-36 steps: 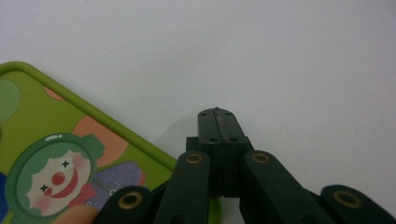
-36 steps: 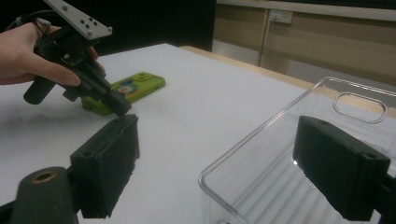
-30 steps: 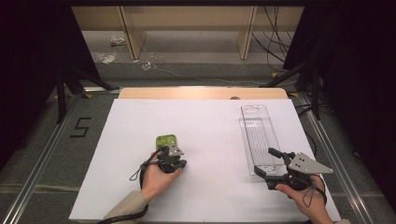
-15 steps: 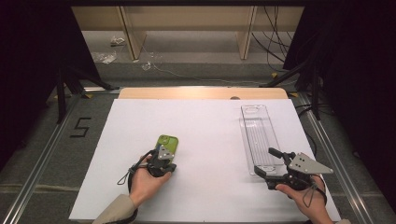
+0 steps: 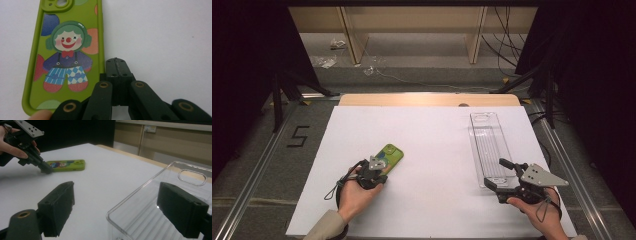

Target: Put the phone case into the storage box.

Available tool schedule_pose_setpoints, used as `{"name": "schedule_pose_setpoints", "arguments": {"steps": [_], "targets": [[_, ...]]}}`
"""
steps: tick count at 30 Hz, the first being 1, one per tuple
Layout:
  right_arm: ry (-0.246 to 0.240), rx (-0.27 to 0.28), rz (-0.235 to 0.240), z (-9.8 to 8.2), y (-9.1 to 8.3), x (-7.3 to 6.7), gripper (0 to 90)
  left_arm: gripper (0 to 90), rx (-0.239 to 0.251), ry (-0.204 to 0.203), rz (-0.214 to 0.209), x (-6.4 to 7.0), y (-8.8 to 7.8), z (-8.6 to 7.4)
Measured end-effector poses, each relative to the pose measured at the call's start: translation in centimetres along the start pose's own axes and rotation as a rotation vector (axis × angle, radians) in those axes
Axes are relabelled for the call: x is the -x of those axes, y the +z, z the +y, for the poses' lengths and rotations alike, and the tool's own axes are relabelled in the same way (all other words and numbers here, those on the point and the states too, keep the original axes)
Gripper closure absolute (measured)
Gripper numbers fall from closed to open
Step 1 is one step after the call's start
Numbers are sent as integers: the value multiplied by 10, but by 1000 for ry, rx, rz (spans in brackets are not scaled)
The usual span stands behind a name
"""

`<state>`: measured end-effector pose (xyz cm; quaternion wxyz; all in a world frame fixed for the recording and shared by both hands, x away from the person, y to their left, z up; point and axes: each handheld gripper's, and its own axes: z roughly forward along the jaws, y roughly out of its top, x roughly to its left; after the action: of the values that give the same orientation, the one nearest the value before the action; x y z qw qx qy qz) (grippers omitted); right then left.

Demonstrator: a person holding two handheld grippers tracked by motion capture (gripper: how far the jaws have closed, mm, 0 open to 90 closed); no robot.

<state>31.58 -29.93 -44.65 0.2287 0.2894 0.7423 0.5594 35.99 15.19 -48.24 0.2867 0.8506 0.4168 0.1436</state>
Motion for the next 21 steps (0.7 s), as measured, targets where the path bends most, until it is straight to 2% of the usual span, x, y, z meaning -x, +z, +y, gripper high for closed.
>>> {"name": "schedule_pose_setpoints", "arguments": {"steps": [6, 9, 12, 13, 15, 17, 18, 19, 20, 21], "targets": [[0, 0, 0, 0, 0, 0, 156, 881, -10, 23, 5, 1, 0, 2], [-2, 2, 1, 0, 0, 0, 156, 852, 2, 43, 5, 4, -4, 7], [0, 3, -1, 0, 0, 0, 156, 772, 27, 75, 30, 4, -10, 16], [1, 2, -1, 0, 0, 0, 156, 672, 30, 77, 43, 3, -11, 19], [0, 2, -1, 0, 0, 0, 156, 573, 33, 62, 60, -2, -13, 24], [0, 1, -2, 1, 0, 0, 156, 438, 15, 50, 71, -7, -11, 28], [-2, 1, -1, 1, 0, 0, 156, 438, 6, 43, 80, -10, -10, 29], [2, 1, -1, 1, 0, 0, 156, 298, -11, 44, 83, -12, -8, 31], [2, 1, -1, 1, 0, 0, 156, 226, -58, 28, 92, -18, -3, 34], [2, 1, -1, 1, 0, 0, 156, 164, -76, 18, 91, -20, 0, 35]]}}
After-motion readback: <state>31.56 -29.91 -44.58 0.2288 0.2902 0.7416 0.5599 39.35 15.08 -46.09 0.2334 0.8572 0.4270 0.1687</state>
